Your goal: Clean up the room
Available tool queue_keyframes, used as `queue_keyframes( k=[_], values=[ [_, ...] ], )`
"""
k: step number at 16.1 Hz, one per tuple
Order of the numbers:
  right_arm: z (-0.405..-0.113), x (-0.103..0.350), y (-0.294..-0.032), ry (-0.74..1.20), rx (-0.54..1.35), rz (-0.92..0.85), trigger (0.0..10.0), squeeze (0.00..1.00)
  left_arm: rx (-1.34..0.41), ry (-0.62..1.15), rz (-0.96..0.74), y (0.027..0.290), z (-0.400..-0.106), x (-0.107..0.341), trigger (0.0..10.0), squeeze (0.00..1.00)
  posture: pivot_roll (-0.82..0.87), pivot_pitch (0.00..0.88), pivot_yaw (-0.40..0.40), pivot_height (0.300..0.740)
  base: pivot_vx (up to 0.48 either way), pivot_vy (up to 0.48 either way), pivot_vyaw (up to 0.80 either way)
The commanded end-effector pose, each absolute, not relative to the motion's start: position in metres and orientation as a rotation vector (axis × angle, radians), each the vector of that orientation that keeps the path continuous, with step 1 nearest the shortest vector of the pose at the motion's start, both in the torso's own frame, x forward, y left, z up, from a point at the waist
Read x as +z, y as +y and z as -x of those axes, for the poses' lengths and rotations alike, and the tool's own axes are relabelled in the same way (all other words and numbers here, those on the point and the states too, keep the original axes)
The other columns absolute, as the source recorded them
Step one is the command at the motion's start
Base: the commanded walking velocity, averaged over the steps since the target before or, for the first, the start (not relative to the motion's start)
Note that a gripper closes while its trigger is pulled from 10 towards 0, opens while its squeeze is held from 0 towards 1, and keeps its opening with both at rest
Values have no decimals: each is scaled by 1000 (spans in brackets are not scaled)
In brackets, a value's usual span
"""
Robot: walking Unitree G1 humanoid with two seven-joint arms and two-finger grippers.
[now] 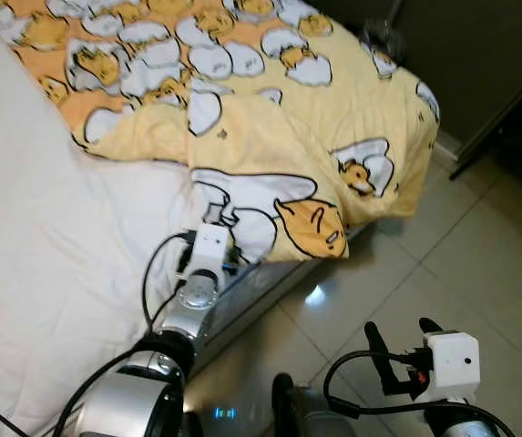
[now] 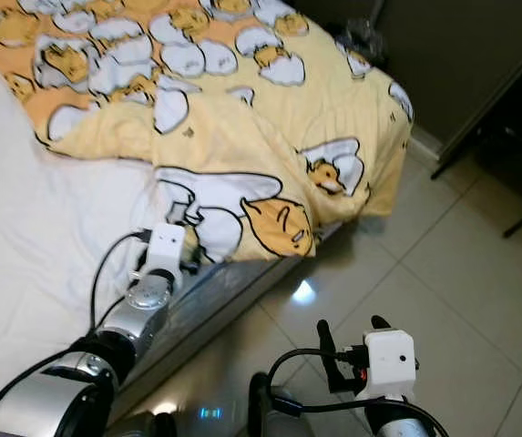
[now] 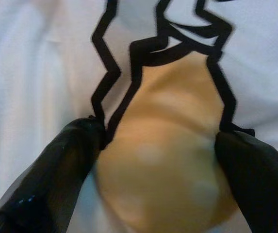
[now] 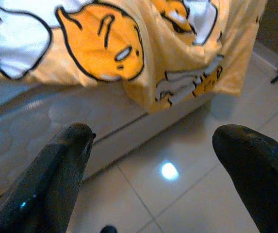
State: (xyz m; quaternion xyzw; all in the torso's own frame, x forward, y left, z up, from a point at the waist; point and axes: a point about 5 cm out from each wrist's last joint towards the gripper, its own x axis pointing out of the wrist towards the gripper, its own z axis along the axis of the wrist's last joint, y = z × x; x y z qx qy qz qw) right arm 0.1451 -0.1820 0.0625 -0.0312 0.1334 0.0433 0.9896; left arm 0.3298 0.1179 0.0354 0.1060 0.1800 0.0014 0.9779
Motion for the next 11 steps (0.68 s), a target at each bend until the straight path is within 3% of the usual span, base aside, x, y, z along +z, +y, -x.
queue_keyframes(
  k=[1, 3, 5, 6, 7, 11],
  values=[
    [-141, 63, -185, 283, 76, 59, 10000, 12, 28, 386, -239, 120, -325, 29, 10000, 0, -285, 277, -66, 740, 0, 0, 0],
    [-140, 63, -183, 295, 71, 52, 10000, 16, 146, 385, -322, 143, -322, 27, 10000, 0, -274, 278, -59, 740, 0, 0, 0],
    [-140, 62, -180, 303, 73, 45, 10000, 12, 126, 414, -305, 143, -319, 21, 10000, 0, -263, 275, -57, 740, 0, 0, 0],
    [-140, 60, -177, 307, 77, 42, 10000, 12, 76, 443, -277, 137, -314, 15, 1804, 0, -256, 271, -57, 740, 0, 0, 0],
    [-142, 59, -176, 310, 82, 41, 10000, 12, 14, 506, -229, 129, -306, 4, 0, 0, -249, 263, -56, 740, 0, 0, 0],
    [-150, 59, -176, 303, 86, 42, 10000, 12, -83, 629, -28, 111, -288, -14, 0, 0, -241, 245, -56, 740, 0, 0, 0]
  ],
)
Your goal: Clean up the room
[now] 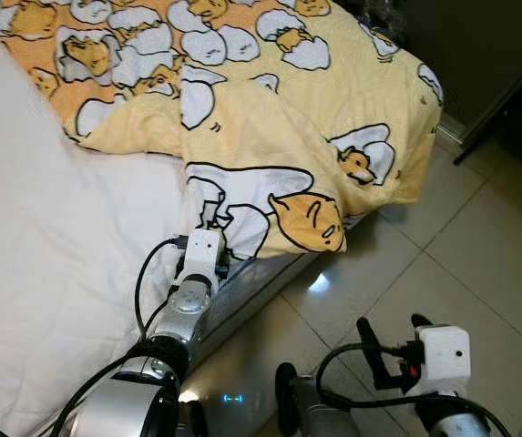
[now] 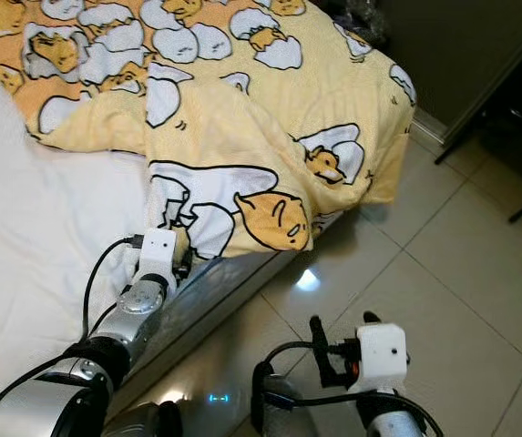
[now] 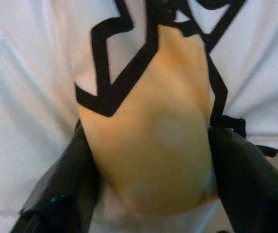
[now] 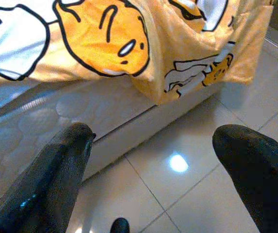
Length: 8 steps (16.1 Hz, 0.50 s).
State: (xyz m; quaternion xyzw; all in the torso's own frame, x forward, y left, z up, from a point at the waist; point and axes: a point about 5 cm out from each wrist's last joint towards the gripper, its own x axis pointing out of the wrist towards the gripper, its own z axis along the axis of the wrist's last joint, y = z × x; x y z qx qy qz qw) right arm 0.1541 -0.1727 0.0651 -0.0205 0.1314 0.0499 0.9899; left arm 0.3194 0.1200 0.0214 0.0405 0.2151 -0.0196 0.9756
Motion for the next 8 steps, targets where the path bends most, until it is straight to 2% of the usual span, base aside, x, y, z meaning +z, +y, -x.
queue_keyframes(
  k=[1, 3, 6, 8],
  values=[
    [-152, 59, -176, 302, 88, 43, 10000, 12, -95, 619, 27, 109, -290, -13, 0, 0, -236, 239, -56, 740, 0, 0, 0],
    [-157, 59, -177, 297, 88, 43, 10000, 12, -93, 609, 152, 109, -292, -10, 0, 0, -224, 229, -56, 740, 0, 0, 0],
    [-162, 58, -174, 289, 94, 34, 10000, 12, -74, 606, 243, 113, -294, -8, 0, 0, -213, 218, -60, 740, 0, 0, 0],
    [-168, 57, -171, 285, 116, 30, 10000, 16, -152, 529, 292, 108, -303, 3, 0, 0, -201, 204, -67, 740, 0, 0, 0]
  ],
)
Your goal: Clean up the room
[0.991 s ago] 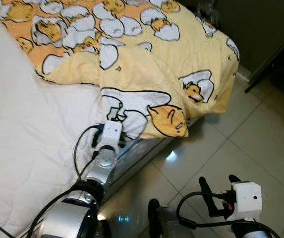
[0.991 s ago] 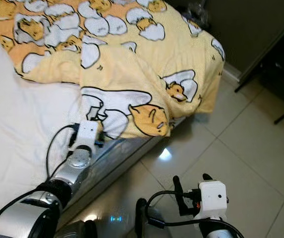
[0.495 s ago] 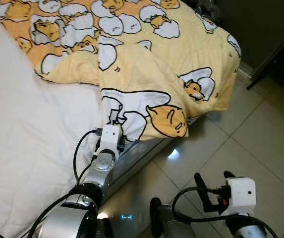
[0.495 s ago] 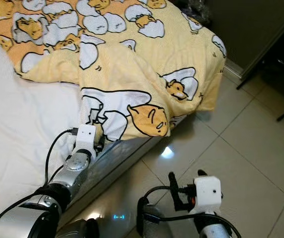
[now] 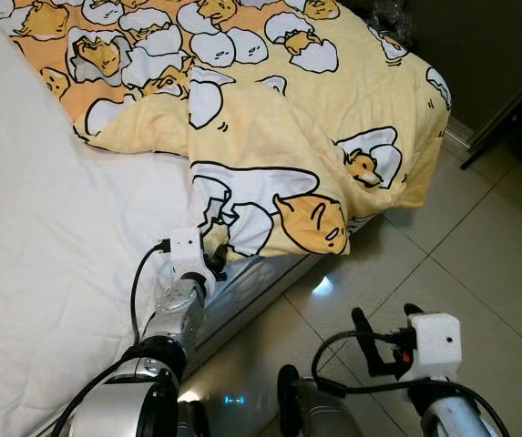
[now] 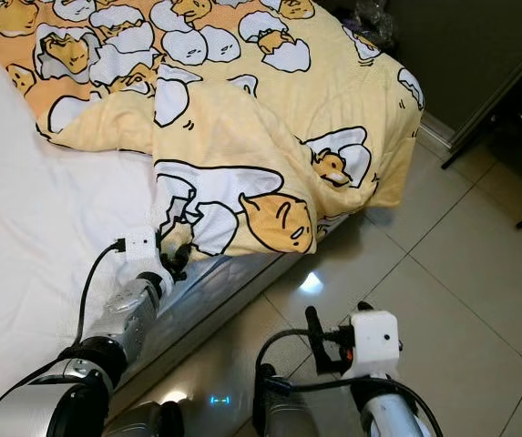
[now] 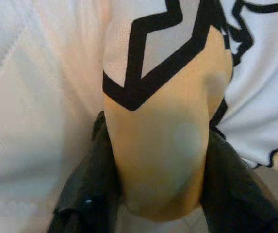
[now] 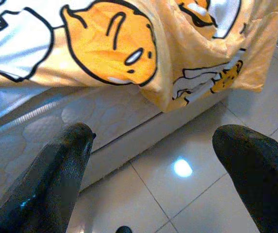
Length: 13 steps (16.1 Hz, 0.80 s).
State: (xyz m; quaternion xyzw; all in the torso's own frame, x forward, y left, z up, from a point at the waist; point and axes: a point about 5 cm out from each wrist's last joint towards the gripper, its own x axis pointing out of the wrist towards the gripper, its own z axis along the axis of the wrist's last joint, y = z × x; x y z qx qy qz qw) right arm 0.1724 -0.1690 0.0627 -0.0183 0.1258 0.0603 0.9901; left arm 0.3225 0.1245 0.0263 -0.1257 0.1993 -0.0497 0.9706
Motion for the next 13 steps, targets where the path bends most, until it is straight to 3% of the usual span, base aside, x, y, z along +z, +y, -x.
queue_keyframes(
  k=[1, 8, 13],
  values=[
    [-169, 57, -171, 286, 119, 30, 10000, 12, -173, 517, 295, 107, -304, 5, 0, 0, -196, 196, -66, 740, 0, 0, 0],
    [-184, 53, -164, 274, 159, 10, 10000, 16, -350, 439, 205, 111, -304, 11, 0, 0, -172, 144, -46, 740, 0, 0, 0],
    [-163, 55, -179, 344, 346, -95, 10000, 0, -525, 367, 131, 119, -302, 17, 0, 0, -187, 132, -38, 740, 0, 0, 0]
  ],
)
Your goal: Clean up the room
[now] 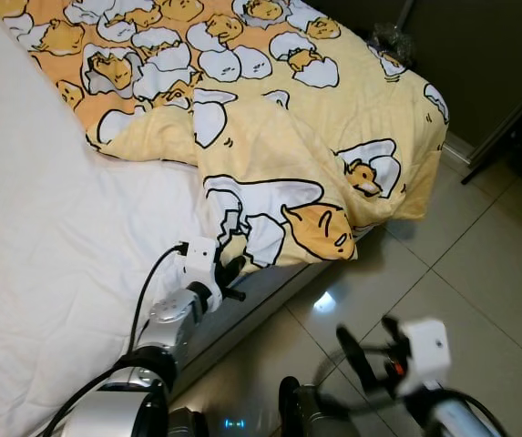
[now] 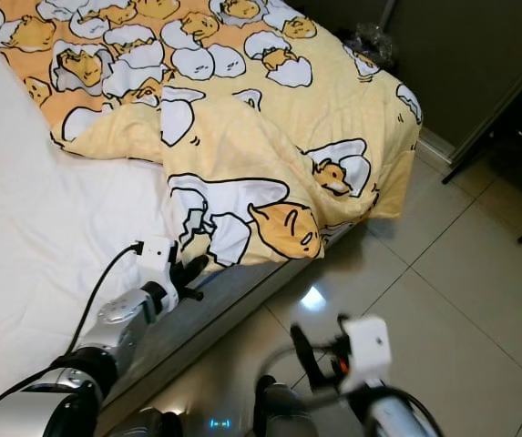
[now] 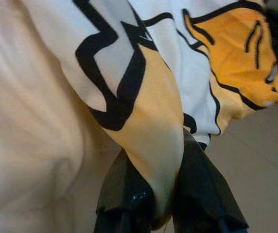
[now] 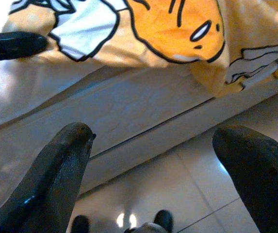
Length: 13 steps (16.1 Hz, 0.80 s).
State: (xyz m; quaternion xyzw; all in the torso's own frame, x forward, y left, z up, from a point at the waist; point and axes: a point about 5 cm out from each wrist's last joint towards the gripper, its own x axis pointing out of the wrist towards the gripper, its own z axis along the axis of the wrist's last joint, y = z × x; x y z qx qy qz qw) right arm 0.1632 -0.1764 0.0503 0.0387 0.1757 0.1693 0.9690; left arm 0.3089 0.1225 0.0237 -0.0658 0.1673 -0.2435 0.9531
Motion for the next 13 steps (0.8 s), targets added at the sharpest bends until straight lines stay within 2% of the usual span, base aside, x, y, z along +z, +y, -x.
queue_keyframes(
  k=[1, 7, 9, 13],
  values=[
    [-165, 58, -181, 327, 358, -83, 10000, 0, -566, 368, 117, 117, -299, 15, 0, 0, -190, 132, -36, 740, 0, 0, 0],
    [-176, 63, -176, 282, 353, -113, 10000, 0, -725, 336, 101, 117, -288, 13, 0, 0, -172, 123, -31, 740, 0, 0, 0],
    [-180, 69, -174, 258, 376, -144, 10000, 4, -751, 317, 98, 121, -286, 15, 0, 0, -164, 116, -29, 740, 0, -266, 0],
    [-178, 73, -176, 271, 477, -125, 10000, 8, -779, 322, 92, 125, -282, 12, 0, 0, -164, 105, -28, 740, 0, -460, 0]
  ],
)
